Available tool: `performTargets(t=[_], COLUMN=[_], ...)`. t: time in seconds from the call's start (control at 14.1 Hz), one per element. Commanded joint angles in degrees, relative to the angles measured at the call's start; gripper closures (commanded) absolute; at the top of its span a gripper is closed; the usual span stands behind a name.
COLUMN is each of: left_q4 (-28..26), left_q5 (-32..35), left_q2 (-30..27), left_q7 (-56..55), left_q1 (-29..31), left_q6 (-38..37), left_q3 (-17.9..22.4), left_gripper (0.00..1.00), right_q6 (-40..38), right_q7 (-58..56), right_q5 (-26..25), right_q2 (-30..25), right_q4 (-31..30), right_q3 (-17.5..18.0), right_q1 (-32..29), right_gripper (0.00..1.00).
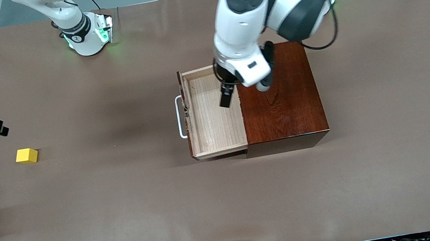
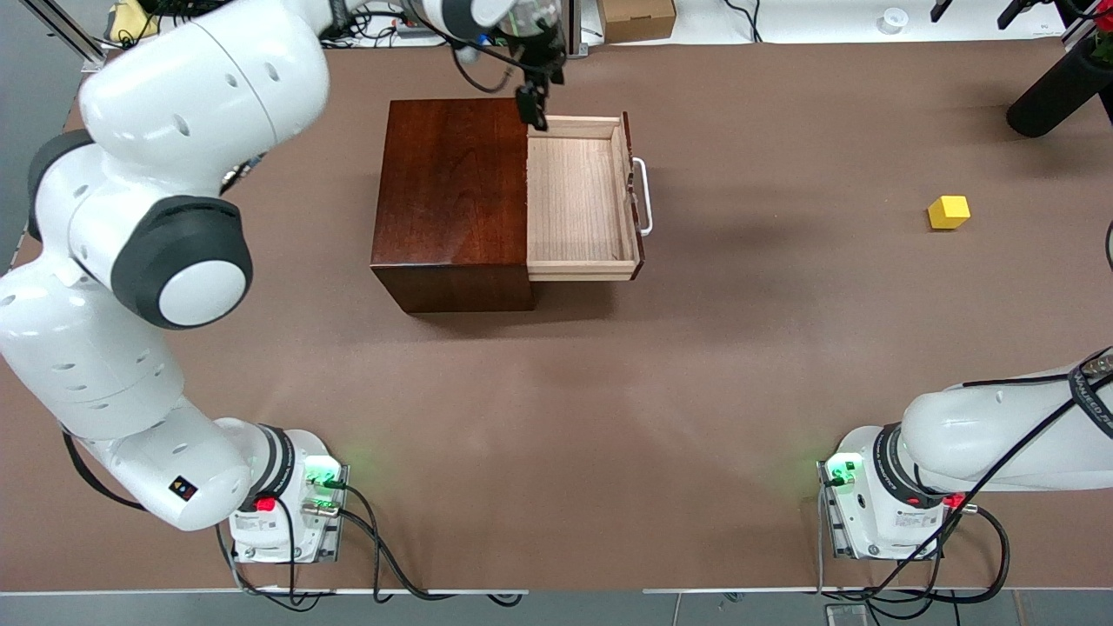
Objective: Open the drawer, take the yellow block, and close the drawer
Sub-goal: 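Withdraw the right gripper while the left gripper moves over the drawer front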
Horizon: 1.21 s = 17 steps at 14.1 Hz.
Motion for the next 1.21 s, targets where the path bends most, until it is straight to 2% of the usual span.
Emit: performTargets(t=[0.0,0.28,0.43,0.64,0.85,1.13], left_q4=[2.0,6.3,6.7,6.3,6.8,7.2], left_q5=[0.1,5.1,5.2,5.2,5.0,5.1], left_q2=[2.0,6.5,8.0,9.4,9.1,9.3], left_q7=[-6.7,-12.2,-16.3,-16.4,-17.0,-22.5], left_q1=[-2.3,-7.9,-10.4,-13.0,-13.0,-13.2], left_q6=[0.1,0.2,0.3,-0.6,0.5,7.8], left_q3=[0.9,1.9,3.3,3.1,3.0,4.6], left_gripper=[0.00,0.00,0.00,0.00,0.00,0.00], right_q6=[-0.8,-1.9,-1.7,-1.9,-2.0,-3.3], right_q7=[-3.2,1.6,1.2,1.4,1.9,2.0], right_q5=[0.1,0.1,0.0,0.0,0.0,0.0], right_q2=[-2.1,-2.2,-2.2,-2.1,-2.1,-2.1], right_q4=[-0.3,-0.1,-0.1,0.0,0.1,1.2], right_q3=[-0.3,-0.3,-0.3,-0.4,-0.7,-0.5], right_q1=[0.1,0.1,0.1,0.0,-0.2,-0.2], right_gripper=[0.00,0.00,0.00,0.00,0.00,0.00])
